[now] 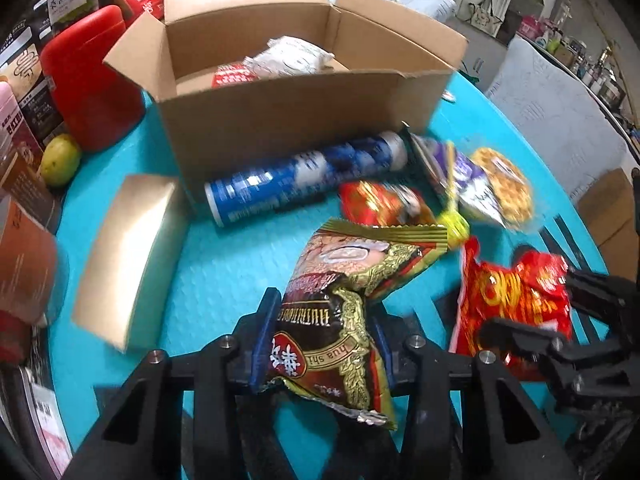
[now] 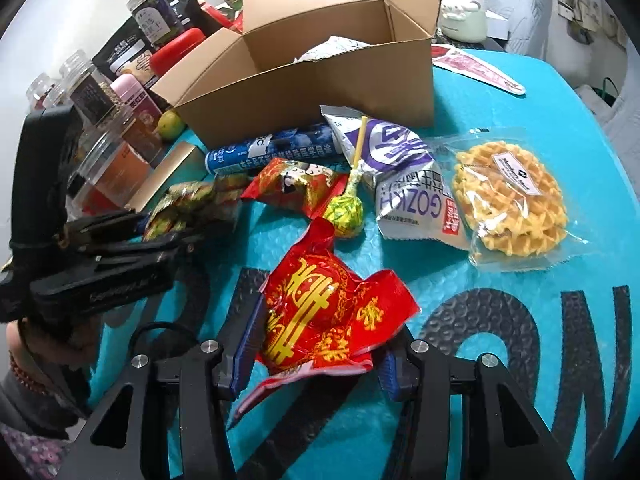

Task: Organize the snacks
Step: 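Grasp the brown-green chip bag with the left tool while the right tool grasps the red candy bag, then lift the chip bag with the left tool while the right tool carries the red candy bag to the box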

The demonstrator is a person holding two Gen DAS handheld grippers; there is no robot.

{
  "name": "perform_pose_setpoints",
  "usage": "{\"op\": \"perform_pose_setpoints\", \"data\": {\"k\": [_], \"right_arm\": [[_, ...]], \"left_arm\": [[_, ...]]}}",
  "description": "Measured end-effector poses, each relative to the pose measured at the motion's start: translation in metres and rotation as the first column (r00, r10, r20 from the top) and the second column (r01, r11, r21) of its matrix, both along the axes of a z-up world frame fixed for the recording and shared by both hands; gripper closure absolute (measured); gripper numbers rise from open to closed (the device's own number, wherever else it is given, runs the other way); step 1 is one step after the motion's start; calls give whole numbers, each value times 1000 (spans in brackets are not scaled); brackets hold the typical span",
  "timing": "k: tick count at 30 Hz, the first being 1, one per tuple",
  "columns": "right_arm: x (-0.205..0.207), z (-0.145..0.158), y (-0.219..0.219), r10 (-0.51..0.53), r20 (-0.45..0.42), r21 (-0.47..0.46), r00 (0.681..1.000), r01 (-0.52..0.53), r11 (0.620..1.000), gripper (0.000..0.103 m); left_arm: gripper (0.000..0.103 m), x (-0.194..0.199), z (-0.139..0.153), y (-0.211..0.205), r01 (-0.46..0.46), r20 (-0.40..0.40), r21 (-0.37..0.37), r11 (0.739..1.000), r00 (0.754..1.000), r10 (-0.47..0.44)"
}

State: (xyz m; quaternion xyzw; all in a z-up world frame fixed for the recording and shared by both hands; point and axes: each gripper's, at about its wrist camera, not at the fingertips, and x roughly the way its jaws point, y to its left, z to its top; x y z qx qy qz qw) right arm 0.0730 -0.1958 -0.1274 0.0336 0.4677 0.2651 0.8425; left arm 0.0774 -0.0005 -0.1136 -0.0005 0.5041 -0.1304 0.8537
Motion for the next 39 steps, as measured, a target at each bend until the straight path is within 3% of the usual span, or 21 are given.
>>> {"op": "perform_pose_setpoints", "data": {"k": [7,17,26,28,32,33,37,39], "right_arm": [[-8,-2,-14,17,-7,25,1000,-17,1000,54],[-27,0,-34,60,1,-21,998,-60,998,54],[-37,-2,-29,68,42,-108,997,-63,992,50],[-38,-8,-24,60,43,-132,997,-53,990,44],[-44,-12,-15,52,96,-166,994,-36,986,40],[-45,-12,-14,50,103,-170,993,-32,985,41],[-50,-12,-10,53,112,-144,992,-37,989,69],[-50,-11,-11,31,110,-127,993,-17,992,69]], "left_arm": [[61,-30,2,-3,-39,-41,-42,998,998,37],[61,-62,4,-23,-64,-63,-56,996,996,60],[58,-63,-3,-41,-50,-26,46,998,998,52],[57,-60,-8,-40,-59,-45,39,998,997,61],[56,-60,-9,-38,-69,-16,37,997,997,69],[56,-61,-10,-37,-70,-9,35,997,997,71],[59,-64,-9,-34,-84,13,29,996,996,84],[61,-65,-8,-32,-85,11,24,996,996,84]]}}
